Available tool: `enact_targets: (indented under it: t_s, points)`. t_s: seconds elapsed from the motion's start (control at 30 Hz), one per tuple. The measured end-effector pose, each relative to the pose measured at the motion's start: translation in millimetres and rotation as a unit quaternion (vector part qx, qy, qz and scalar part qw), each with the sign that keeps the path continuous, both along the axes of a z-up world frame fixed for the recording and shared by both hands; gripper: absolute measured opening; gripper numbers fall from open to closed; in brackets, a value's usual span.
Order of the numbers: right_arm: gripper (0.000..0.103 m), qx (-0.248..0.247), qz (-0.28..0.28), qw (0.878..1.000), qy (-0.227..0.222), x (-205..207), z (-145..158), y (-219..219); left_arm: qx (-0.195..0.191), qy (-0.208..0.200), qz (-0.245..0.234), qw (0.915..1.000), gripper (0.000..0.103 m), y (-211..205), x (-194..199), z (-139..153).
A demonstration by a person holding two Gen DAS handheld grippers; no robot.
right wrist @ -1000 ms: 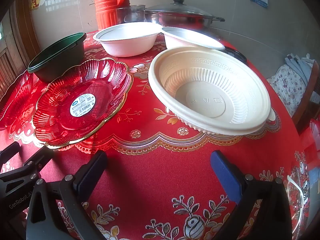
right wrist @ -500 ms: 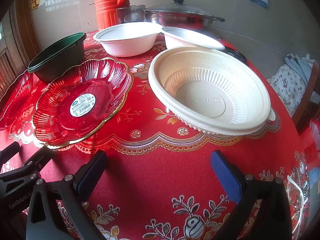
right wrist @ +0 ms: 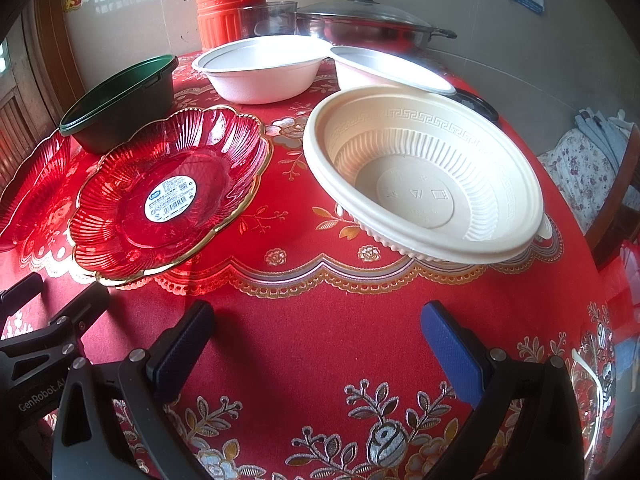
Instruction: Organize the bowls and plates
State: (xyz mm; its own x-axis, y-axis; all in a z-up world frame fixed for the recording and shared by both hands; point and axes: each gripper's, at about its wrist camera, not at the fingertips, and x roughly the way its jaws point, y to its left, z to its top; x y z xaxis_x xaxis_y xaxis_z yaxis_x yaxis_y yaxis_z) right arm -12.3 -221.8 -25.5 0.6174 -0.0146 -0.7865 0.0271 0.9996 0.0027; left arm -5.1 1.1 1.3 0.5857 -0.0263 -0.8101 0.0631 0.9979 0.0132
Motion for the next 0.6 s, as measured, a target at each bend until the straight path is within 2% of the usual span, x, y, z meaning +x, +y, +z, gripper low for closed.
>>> enact_targets:
  t_s: [0.13,0.23,0.37,0.6]
  points:
    - [0.103,0.018,0.003,1.000,-0.004,-8,2,-3,-0.014,-0.013,0.000,0.9998,0.102,10,-12,7]
    - [0.103,0.051,0.009,0.998,-0.043,-30,17,-7,-0.012,-0.026,-0.001,0.9996,0.102,15,-23,16]
    - [0.103,0.020,0.032,0.996,-0.083,-46,40,10,-0.006,-0.047,0.005,0.9989,0.102,28,-34,32]
    - [0.103,0.022,0.097,0.988,-0.116,-46,72,41,0.004,-0.068,0.043,0.9967,0.102,73,-38,58]
